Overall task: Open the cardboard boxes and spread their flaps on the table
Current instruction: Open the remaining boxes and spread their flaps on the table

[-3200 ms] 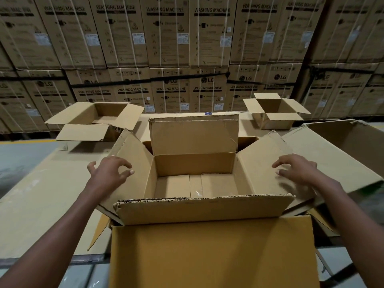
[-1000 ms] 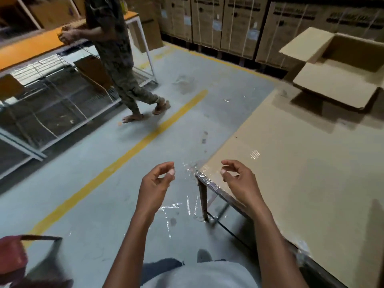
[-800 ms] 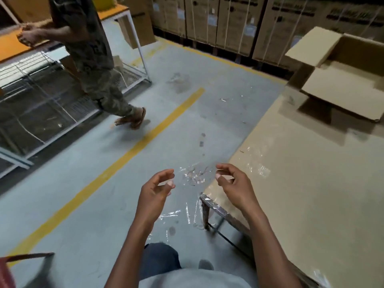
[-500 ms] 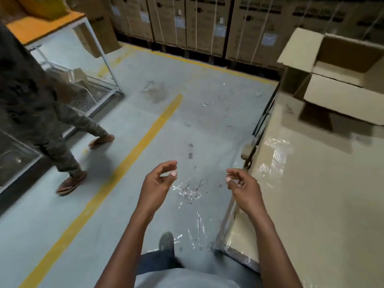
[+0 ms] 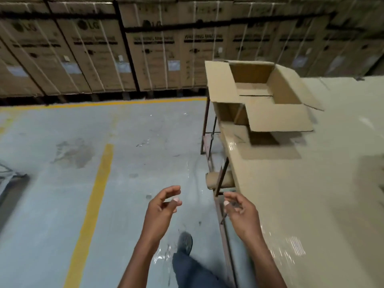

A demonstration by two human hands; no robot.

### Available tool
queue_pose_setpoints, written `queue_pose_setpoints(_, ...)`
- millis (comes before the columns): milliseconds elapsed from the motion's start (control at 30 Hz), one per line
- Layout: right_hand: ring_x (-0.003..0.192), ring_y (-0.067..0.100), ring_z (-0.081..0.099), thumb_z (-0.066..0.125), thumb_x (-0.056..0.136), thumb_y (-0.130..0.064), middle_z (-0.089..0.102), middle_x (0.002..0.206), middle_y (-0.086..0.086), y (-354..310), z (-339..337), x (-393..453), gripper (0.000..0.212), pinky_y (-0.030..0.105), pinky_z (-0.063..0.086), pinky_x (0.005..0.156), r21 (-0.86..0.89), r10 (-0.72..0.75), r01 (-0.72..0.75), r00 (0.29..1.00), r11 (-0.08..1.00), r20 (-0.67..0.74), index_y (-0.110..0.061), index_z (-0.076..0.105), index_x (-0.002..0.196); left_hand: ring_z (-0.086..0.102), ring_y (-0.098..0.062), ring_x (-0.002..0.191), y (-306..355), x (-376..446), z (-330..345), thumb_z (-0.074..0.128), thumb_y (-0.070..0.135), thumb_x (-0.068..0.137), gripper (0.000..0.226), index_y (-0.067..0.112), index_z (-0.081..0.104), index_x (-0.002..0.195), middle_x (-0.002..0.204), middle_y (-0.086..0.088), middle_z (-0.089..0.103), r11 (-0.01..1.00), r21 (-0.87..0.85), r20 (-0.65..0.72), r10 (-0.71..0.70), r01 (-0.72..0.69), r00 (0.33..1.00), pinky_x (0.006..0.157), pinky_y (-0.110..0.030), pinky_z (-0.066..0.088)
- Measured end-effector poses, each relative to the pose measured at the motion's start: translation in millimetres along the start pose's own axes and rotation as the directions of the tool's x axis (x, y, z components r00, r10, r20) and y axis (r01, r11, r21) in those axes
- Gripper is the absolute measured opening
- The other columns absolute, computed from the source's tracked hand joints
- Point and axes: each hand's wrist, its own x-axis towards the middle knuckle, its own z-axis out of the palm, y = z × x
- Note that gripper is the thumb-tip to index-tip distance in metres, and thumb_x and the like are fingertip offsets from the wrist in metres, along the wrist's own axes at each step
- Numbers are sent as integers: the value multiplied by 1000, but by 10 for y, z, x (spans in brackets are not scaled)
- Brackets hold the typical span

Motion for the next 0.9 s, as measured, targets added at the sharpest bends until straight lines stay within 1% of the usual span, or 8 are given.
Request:
queue_pose_setpoints(133, 94, 5, 68, 67, 92, -3, 73, 106, -10, -292, 306, 757, 30, 28, 56, 88, 5, -3, 3, 999, 1000, -53, -30, 70, 105, 72, -17, 103, 280, 908, -76, 65, 19, 99, 26, 42, 73, 109, 113, 13, 73, 995, 56, 28, 80, -81, 996, 91, -35, 57)
queue_pose_setpoints(200, 91, 3, 67, 66, 92, -4, 72, 106, -10, -558, 433, 1210, 31, 20, 55, 81, 7, -41, 41, 997, 999, -61, -31, 69, 105, 71, -14, 104, 533, 1365, -115, 65, 25, 99, 23, 44, 72, 109, 114, 14, 73, 987, 79, 33, 141, -143, 989, 91, -35, 56)
queue_pose_setpoints(267, 85, -4, 65, 65, 93, -6, 71, 107, -14, -870, 547, 1615, 28, 8, 48, 71, 6, -77, 77, 994, 997, -79, -30, 70, 107, 70, -12, 104, 777, 1785, -164, 64, 26, 99, 20, 40, 72, 112, 114, 15, 73, 980, 85, 18, 181, -182, 983, 91, -34, 55)
queue_pose_setpoints(400, 83, -8, 63, 66, 94, -14, 69, 107, -21, -1336, 726, 2230, 26, 5, 45, 69, 3, -116, 117, 987, 993, -111, -32, 69, 113, 71, -15, 103, 1125, 2504, -188, 63, 23, 99, 19, 30, 73, 113, 112, 13, 74, 983, 52, 26, 177, -178, 984, 91, -33, 55)
queue_pose_setpoints(600, 92, -13, 62, 66, 94, -11, 70, 108, -18, -1680, 846, 3066, 28, 2, 44, 73, 19, -118, 127, 958, 992, -262, -30, 69, 115, 72, -14, 98, 1368, 3551, -10, 63, 27, 98, 17, 30, 73, 112, 108, 13, 74, 976, 79, 204, 181, -201, 962, 87, -30, 57)
queue_pose_setpoints(700, 90, -9, 64, 64, 95, -9, 70, 111, -15, -1688, 884, 3460, 29, 8, 47, 78, 50, -50, 73, 931, 996, -362, -31, 69, 115, 73, -12, 95, 1471, 4222, 103, 64, 25, 98, 16, 30, 74, 110, 106, 14, 75, 972, 109, 276, 173, -210, 945, 85, -33, 57)
queue_pose_setpoints(833, 87, -11, 64, 63, 96, -9, 72, 110, -12, -1850, 911, 3946, 27, 8, 46, 73, 81, 17, 30, 852, 996, -524, -27, 71, 114, 72, -10, 94, 1796, 5161, 331, 64, 25, 99, 16, 34, 74, 107, 106, 16, 74, 950, 127, 382, 217, -284, 898, 85, -37, 57)
queue_pose_setpoints(900, 85, -15, 62, 62, 96, -10, 71, 107, -14, -1972, 954, 4166, 25, 5, 45, 71, 93, 50, 7, 806, 996, -590, -26, 71, 112, 72, -8, 94, 2032, 5594, 486, 64, 25, 99, 16, 35, 74, 106, 105, 18, 74, 933, 137, 456, 238, -332, 858, 81, -30, 56)
